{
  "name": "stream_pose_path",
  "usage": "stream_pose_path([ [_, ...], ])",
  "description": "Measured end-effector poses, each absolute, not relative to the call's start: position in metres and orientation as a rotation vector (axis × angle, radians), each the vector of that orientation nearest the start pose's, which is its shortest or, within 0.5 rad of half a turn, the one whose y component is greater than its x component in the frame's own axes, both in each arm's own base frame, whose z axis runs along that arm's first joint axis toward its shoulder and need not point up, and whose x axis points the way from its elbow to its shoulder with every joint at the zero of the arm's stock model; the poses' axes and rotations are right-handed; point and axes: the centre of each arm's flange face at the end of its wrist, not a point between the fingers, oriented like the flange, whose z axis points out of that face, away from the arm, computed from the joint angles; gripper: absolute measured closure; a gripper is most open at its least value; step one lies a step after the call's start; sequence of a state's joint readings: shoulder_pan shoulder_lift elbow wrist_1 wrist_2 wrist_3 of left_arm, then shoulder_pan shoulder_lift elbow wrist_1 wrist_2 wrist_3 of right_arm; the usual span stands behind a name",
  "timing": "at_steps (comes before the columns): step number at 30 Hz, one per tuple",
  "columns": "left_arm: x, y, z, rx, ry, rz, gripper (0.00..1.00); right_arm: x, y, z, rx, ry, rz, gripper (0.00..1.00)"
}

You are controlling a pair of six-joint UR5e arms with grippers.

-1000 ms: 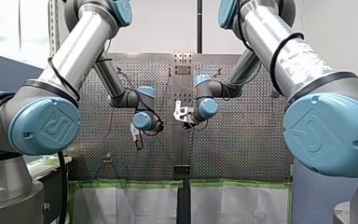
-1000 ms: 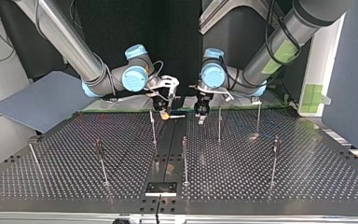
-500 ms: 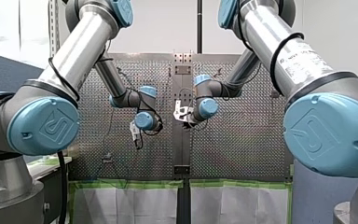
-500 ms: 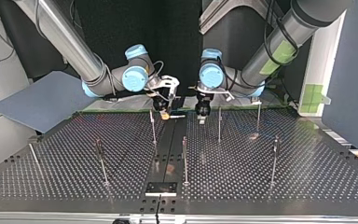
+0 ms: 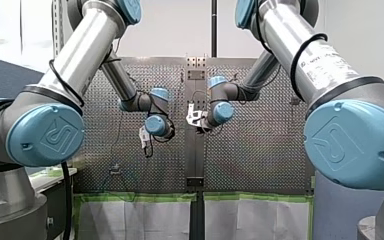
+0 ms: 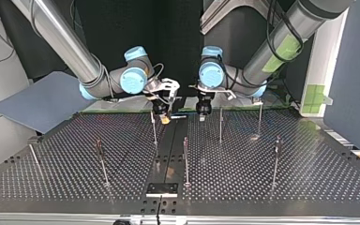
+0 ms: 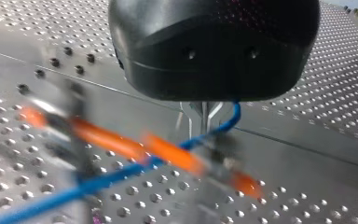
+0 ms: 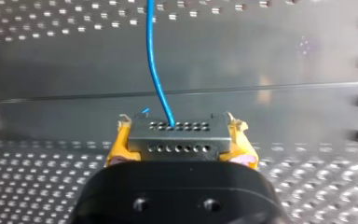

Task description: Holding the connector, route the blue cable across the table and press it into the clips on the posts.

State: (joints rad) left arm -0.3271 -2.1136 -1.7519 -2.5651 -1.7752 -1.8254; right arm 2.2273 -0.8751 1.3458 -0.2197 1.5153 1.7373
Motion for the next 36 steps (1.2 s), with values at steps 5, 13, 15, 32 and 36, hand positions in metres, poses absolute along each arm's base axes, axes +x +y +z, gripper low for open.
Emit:
stream_pose_path([
  [5, 0.518, -0.301, 0.179, -0.091, 1.694, -0.262, 1.0, 0.531, -0.465, 0.219, -2.461, 1.406, -2.165, 1.0],
  [13, 0.5, -0.309, 0.216, -0.088, 1.653, -0.279, 1.0, 0.527, -0.461, 0.264, -2.418, 1.376, -2.262, 1.0],
  [15, 0.496, -0.311, 0.228, -0.087, 1.639, -0.285, 1.0, 0.527, -0.46, 0.267, -2.418, 1.375, -2.261, 1.0],
  [32, 0.464, -0.314, 0.304, -0.092, 1.563, -0.29, 1.0, 0.512, -0.442, 0.326, -2.403, 1.373, -2.283, 1.0],
  [36, 0.462, -0.315, 0.306, -0.089, 1.562, -0.293, 1.0, 0.509, -0.437, 0.346, -2.383, 1.359, -2.323, 1.0],
])
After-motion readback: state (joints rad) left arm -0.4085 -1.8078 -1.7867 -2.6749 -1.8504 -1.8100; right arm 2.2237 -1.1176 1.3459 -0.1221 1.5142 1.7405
